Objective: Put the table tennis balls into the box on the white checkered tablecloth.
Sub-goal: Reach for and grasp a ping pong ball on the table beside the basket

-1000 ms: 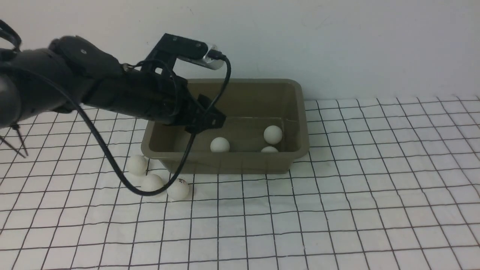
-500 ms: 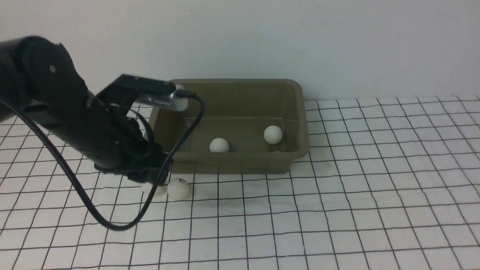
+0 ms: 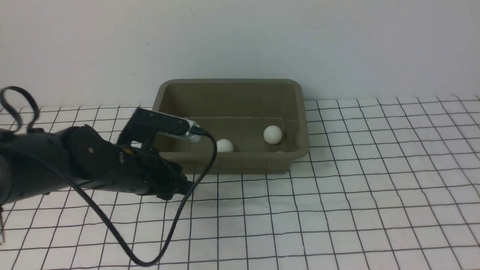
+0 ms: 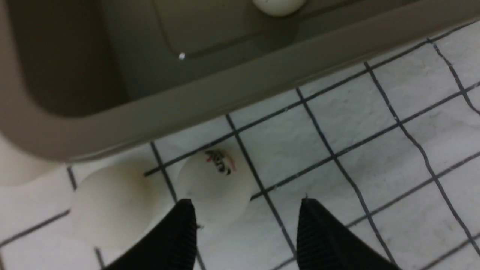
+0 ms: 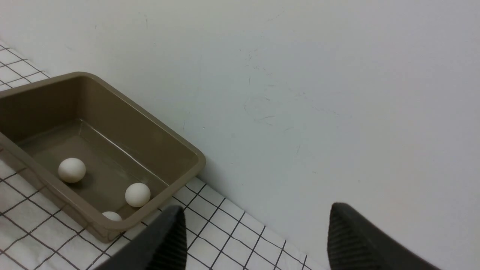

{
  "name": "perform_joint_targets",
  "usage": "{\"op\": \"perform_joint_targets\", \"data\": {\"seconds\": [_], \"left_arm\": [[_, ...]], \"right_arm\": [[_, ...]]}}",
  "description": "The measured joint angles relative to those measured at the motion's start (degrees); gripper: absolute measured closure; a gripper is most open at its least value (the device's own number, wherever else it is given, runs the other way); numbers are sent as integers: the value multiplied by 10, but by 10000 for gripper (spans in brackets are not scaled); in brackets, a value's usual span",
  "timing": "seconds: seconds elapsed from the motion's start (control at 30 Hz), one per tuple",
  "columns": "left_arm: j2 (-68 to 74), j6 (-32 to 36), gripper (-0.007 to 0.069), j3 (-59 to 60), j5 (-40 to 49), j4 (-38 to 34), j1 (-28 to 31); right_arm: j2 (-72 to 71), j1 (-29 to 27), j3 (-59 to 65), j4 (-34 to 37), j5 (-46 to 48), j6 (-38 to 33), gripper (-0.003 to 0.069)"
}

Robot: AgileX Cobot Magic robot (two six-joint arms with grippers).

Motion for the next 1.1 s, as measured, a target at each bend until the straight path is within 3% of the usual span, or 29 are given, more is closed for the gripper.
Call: {"op": "perform_joint_targets", "data": {"seconds": [0.33, 0.6, 0.83, 1.1], "left_arm": [[106, 44, 166, 0, -70, -56, -31], [109, 44, 163, 0, -86, -59, -32], [90, 44, 163, 0, -28, -92, -33], [50, 60, 163, 0, -26, -100, -33]], "right_arm": [[0, 0, 0, 0, -4, 0, 197], [0, 0, 0, 0, -4, 0, 197], [0, 0, 0, 0, -4, 0, 197], [0, 0, 0, 0, -4, 0, 197]]}}
